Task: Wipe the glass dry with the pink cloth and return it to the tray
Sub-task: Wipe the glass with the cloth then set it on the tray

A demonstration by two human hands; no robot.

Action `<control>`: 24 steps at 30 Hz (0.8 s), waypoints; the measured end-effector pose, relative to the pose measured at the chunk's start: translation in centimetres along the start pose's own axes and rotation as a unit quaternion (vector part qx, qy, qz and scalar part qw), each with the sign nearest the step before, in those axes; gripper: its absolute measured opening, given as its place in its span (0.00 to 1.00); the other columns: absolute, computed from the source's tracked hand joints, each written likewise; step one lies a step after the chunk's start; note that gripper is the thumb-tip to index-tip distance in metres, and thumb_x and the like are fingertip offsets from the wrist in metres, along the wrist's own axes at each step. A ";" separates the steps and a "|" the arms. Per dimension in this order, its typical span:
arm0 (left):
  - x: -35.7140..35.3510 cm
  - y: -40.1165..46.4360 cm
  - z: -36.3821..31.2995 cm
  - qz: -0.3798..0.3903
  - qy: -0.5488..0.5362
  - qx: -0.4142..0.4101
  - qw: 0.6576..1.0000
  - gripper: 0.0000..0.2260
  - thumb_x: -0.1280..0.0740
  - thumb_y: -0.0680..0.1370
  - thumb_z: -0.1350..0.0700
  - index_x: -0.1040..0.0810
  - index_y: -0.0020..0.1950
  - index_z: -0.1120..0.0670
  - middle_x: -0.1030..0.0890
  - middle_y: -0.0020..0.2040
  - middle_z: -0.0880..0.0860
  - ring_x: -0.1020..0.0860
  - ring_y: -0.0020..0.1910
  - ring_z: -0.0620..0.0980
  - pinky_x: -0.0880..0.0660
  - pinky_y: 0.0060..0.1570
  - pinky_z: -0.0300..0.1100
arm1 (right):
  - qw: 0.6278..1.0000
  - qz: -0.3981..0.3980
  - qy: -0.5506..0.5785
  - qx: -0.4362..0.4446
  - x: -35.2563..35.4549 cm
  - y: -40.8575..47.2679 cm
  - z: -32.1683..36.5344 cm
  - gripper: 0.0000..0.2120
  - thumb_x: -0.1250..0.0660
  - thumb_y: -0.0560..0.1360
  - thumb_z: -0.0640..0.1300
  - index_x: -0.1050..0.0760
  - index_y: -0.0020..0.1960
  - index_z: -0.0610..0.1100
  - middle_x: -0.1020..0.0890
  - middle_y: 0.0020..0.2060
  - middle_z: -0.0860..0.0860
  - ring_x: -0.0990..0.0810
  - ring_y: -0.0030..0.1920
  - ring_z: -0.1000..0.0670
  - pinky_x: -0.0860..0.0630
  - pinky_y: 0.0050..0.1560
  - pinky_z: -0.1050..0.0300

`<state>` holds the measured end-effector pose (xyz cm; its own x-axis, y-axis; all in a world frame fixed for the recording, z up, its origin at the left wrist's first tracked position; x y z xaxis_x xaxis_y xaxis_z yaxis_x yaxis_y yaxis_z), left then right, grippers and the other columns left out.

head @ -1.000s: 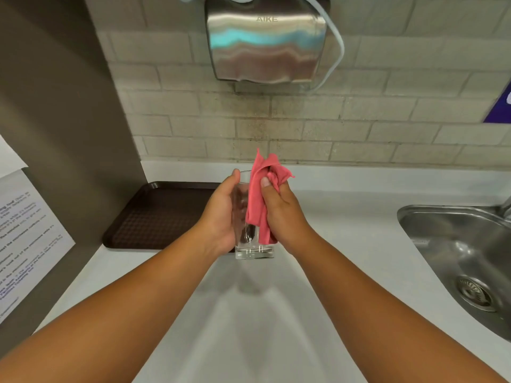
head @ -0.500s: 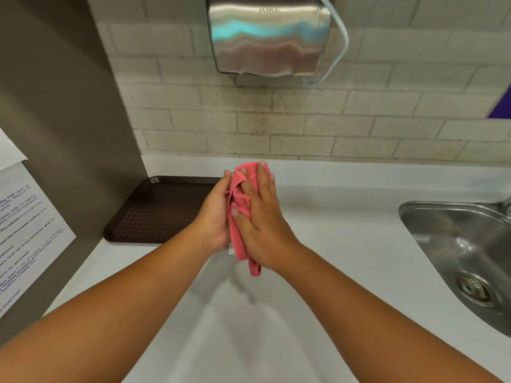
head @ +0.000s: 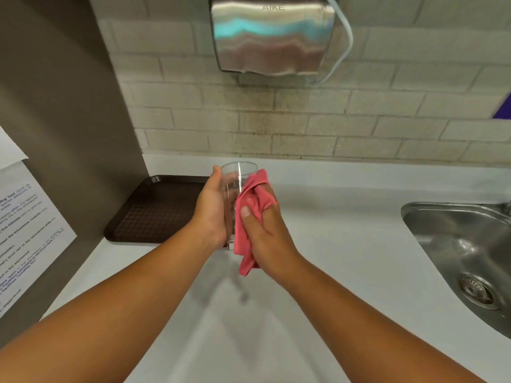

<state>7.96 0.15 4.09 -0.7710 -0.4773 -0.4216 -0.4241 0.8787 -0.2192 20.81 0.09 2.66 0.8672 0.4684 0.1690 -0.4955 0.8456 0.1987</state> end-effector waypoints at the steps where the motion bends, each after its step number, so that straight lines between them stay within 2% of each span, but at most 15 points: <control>1: 0.0 0.0 0.3 -0.001 -0.006 0.009 1.000 0.33 0.46 0.86 0.34 0.17 0.66 0.60 0.14 0.66 0.65 0.14 0.65 0.63 0.20 0.67 0.58 | 0.999 0.001 -0.042 0.016 -0.2 -0.4 0.3 0.28 0.40 0.86 0.45 0.42 0.84 0.55 0.29 0.78 0.54 0.27 0.72 0.65 0.31 0.69 0.73; 3: -0.3 -0.1 0.6 -0.007 0.003 0.012 1.000 0.37 0.47 0.85 0.31 0.18 0.71 0.61 0.12 0.63 0.64 0.12 0.60 0.60 0.17 0.60 0.55 | 0.993 0.007 -0.110 0.043 -0.2 -0.5 1.2 0.32 0.41 0.86 0.44 0.48 0.86 0.55 0.41 0.85 0.56 0.37 0.79 0.62 0.39 0.72 0.73; 4: -0.7 -0.4 0.6 -0.011 0.025 -0.002 1.000 0.38 0.47 0.84 0.29 0.19 0.71 0.59 0.12 0.62 0.63 0.11 0.60 0.60 0.17 0.62 0.56 | 0.991 0.010 -0.127 0.045 -0.1 -0.3 1.4 0.32 0.42 0.87 0.45 0.50 0.87 0.54 0.45 0.86 0.56 0.41 0.83 0.59 0.40 0.75 0.68; 6: -1.4 -0.8 0.3 -0.016 0.083 -0.049 0.995 0.38 0.43 0.77 0.24 0.20 0.69 0.53 0.13 0.63 0.60 0.13 0.62 0.59 0.20 0.68 0.59 | 0.990 0.004 -0.131 0.045 0.1 0.2 1.8 0.31 0.43 0.88 0.46 0.51 0.87 0.52 0.46 0.87 0.54 0.44 0.85 0.54 0.39 0.82 0.55; 8: -1.7 -1.0 -0.2 -0.010 0.104 -0.076 0.992 0.34 0.37 0.73 0.24 0.22 0.64 0.50 0.13 0.61 0.57 0.13 0.62 0.56 0.19 0.68 0.58 | 0.989 -0.010 -0.139 0.054 0.1 0.7 2.1 0.31 0.43 0.88 0.46 0.51 0.87 0.51 0.46 0.86 0.53 0.45 0.86 0.54 0.38 0.83 0.48; 10: -1.6 -0.8 -0.3 0.014 0.096 -0.061 0.993 0.29 0.35 0.78 0.29 0.20 0.64 0.51 0.13 0.60 0.57 0.12 0.61 0.55 0.19 0.68 0.56 | 0.987 -0.018 -0.148 0.054 -0.2 1.1 2.0 0.31 0.44 0.87 0.46 0.52 0.87 0.53 0.48 0.87 0.55 0.46 0.86 0.54 0.38 0.83 0.47; 12: -1.7 -1.0 0.1 0.047 0.098 -0.044 0.993 0.26 0.37 0.84 0.34 0.16 0.67 0.52 0.12 0.63 0.57 0.13 0.62 0.53 0.19 0.67 0.53 | 0.990 -0.042 -0.125 0.042 -0.3 1.7 1.9 0.32 0.44 0.87 0.48 0.53 0.87 0.55 0.50 0.87 0.56 0.46 0.86 0.54 0.40 0.84 0.47; 15: -2.1 -1.5 1.4 0.068 0.067 -0.012 0.995 0.25 0.41 0.86 0.36 0.16 0.71 0.50 0.12 0.67 0.55 0.15 0.68 0.52 0.24 0.74 0.53 | 0.992 -0.088 -0.086 0.033 0.3 2.8 2.2 0.29 0.43 0.85 0.50 0.42 0.85 0.55 0.39 0.85 0.51 0.37 0.83 0.52 0.37 0.83 0.47; 19: -1.8 -1.3 1.4 0.058 0.070 -0.022 0.996 0.25 0.41 0.87 0.36 0.17 0.72 0.49 0.13 0.67 0.54 0.16 0.68 0.52 0.26 0.76 0.57 | 0.997 -0.074 -0.021 0.006 0.5 3.3 1.8 0.26 0.42 0.83 0.53 0.35 0.81 0.58 0.29 0.78 0.53 0.27 0.77 0.53 0.31 0.78 0.54; 21: -1.6 -1.5 1.2 0.047 0.090 -0.024 0.995 0.26 0.39 0.85 0.34 0.17 0.71 0.50 0.12 0.65 0.56 0.15 0.66 0.57 0.23 0.73 0.61 | 0.992 -0.093 0.069 -0.049 0.7 3.4 1.4 0.21 0.41 0.84 0.55 0.31 0.77 0.59 0.21 0.71 0.52 0.19 0.69 0.52 0.25 0.74 0.49; 24: -1.5 -1.7 1.2 0.048 0.111 -0.018 0.992 0.32 0.38 0.80 0.29 0.16 0.67 0.54 0.14 0.62 0.66 0.14 0.61 0.65 0.20 0.66 0.68 | 0.966 -0.121 0.190 -0.130 1.4 3.7 1.2 0.19 0.45 0.87 0.55 0.25 0.71 0.49 0.15 0.63 0.41 0.15 0.63 0.40 0.23 0.71 0.35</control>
<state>10.48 -0.64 4.02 -0.8925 -0.3860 -0.2333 -0.3578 0.9209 -0.1550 20.17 3.54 4.75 0.9362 0.2675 -0.2279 -0.2897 0.9546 -0.0693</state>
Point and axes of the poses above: each hand's wrist, its own y-axis towards the middle knuckle, its own x-axis out of the back of the hand, z = x × y, the point moved 2 cm from there along y, towards the middle knuckle
